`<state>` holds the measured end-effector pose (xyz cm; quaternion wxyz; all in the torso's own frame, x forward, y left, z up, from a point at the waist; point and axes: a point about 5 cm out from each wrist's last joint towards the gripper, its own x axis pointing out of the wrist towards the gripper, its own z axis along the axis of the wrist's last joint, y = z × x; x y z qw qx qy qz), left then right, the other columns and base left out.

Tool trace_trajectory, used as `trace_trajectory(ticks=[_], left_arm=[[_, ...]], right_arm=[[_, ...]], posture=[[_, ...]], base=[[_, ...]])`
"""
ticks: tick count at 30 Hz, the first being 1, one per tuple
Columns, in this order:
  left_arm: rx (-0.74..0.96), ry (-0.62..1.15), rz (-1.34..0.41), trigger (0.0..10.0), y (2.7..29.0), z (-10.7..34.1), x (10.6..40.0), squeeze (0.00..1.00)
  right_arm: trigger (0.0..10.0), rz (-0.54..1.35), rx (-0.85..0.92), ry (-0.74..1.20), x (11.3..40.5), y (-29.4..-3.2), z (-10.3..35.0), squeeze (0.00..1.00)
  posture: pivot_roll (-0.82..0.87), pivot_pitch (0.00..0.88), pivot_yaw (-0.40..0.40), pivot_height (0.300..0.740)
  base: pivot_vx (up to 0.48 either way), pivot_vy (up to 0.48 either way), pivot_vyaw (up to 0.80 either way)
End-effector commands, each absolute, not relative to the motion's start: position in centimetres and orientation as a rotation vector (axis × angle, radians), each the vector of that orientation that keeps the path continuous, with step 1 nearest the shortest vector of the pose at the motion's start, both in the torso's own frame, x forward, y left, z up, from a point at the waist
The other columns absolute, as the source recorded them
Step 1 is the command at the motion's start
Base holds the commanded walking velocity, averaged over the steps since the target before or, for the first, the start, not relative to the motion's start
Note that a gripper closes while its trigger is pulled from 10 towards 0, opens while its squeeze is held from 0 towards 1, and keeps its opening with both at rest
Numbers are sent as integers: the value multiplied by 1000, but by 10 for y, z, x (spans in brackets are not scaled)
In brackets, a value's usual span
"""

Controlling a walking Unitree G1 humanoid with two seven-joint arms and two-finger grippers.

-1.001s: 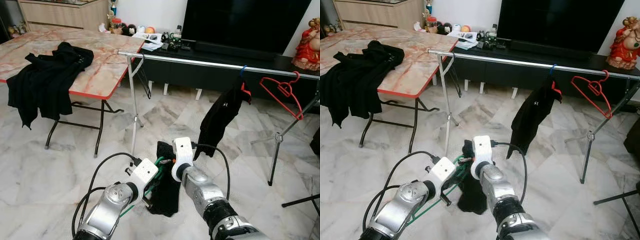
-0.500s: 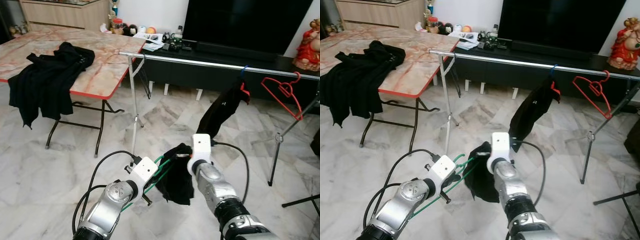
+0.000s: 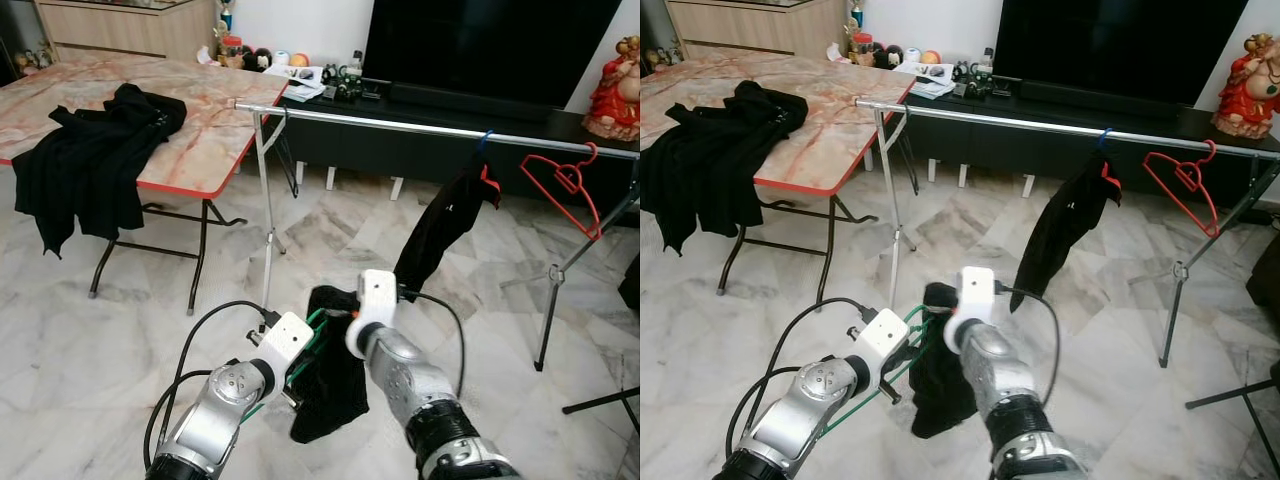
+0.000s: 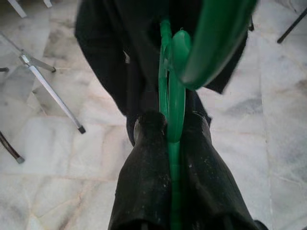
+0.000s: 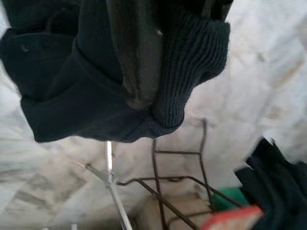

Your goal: Hang hanger

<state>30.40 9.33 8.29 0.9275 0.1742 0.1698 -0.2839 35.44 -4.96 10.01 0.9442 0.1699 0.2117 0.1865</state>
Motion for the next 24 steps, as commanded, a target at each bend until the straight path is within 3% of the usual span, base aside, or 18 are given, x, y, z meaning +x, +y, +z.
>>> trace_trajectory(ticks=[1, 7, 10, 12, 20, 24], left_arm=[[347, 296, -589, 10000, 87, 93, 309, 0], [350, 307, -603, 10000, 86, 90, 308, 0], [351, 309, -607, 10000, 87, 90, 307, 0], [358, 312, -590, 10000, 91, 90, 307, 0], [373, 312, -586, 10000, 93, 90, 307, 0], [388, 317, -570, 10000, 95, 89, 308, 0]], right_arm=[[10000, 436, 436, 413, 350, -32, 111, 0], [10000, 373, 336, 425, 352, -47, 100, 0], [10000, 268, 248, 433, 356, -68, 92, 0], [10000, 121, 223, 459, 359, -98, 83, 0], [10000, 78, 217, 447, 362, -108, 84, 0], [10000, 107, 236, 440, 361, -98, 86, 0]], posture=[[166, 0, -113, 740], [168, 0, -115, 740], [171, 0, -118, 740], [171, 0, -119, 740], [174, 0, -117, 740], [171, 0, -114, 740]], base=[[0, 0, 0], [0, 0, 0], [0, 0, 0], [0, 0, 0], [0, 0, 0], [0, 0, 0]])
